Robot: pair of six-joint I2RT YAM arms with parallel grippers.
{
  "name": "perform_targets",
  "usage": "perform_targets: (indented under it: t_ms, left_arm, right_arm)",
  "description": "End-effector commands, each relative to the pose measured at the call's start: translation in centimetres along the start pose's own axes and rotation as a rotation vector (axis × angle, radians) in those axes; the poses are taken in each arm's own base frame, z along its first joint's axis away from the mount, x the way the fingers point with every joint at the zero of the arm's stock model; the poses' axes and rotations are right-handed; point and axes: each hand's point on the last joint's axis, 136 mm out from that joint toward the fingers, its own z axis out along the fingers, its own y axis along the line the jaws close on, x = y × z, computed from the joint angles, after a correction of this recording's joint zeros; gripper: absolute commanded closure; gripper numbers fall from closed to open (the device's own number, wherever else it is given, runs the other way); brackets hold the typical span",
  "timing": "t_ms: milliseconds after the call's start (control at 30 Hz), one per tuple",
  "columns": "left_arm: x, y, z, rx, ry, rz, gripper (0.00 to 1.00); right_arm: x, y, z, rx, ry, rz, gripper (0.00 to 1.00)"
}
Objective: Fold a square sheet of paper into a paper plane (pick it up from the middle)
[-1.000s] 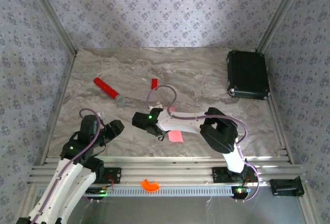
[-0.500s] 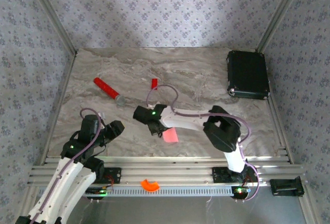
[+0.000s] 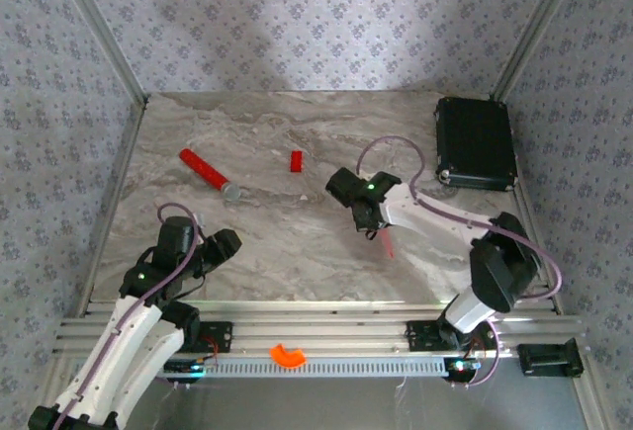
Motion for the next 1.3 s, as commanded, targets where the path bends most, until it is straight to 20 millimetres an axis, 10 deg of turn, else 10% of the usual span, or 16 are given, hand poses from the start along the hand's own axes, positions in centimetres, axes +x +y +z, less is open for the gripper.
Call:
perform_targets:
  t_ms: [0, 333, 733, 933, 1100, 1267]
  left_arm:
    - [-0.5, -1.0, -0.6, 0.030, -0.013, 0.019, 0.35]
    - [-0.9, 0.0, -2.3, -0.009, -0.074, 0.013, 0.34]
    - [-0.8, 0.0, -2.3, -0.008, -0.071, 0.010, 0.35]
    - [-0.4, -0.6, -2.1, 0.026, -0.040, 0.025, 0.34]
    - [0.6, -3.2, -0.7, 0.155, 0.054, 0.050, 0.39]
    - [1.8, -5.7, 1.6, 0.260, 0.176, 0.047, 0.53]
  right_arm:
    - [-0.7, 1.1, 0.5, 0.123, -0.019, -0.085, 0.98]
    - [1.0, 12.6, 0.3, 0.045, -0.023, -0.206, 0.98]
    - [3.3, 20.1, -0.3, -0.218, 0.083, -0.208, 0.91]
    - [2.6, 23.8, -4.1, -0.676, 0.117, -0.093, 0.66]
    - [-0.3, 21.9, -7.3, -1.035, 0.019, 0.087, 0.55]
    - [0.3, 17.0, -2.6, -1.060, 0.096, 0.297, 0.70]
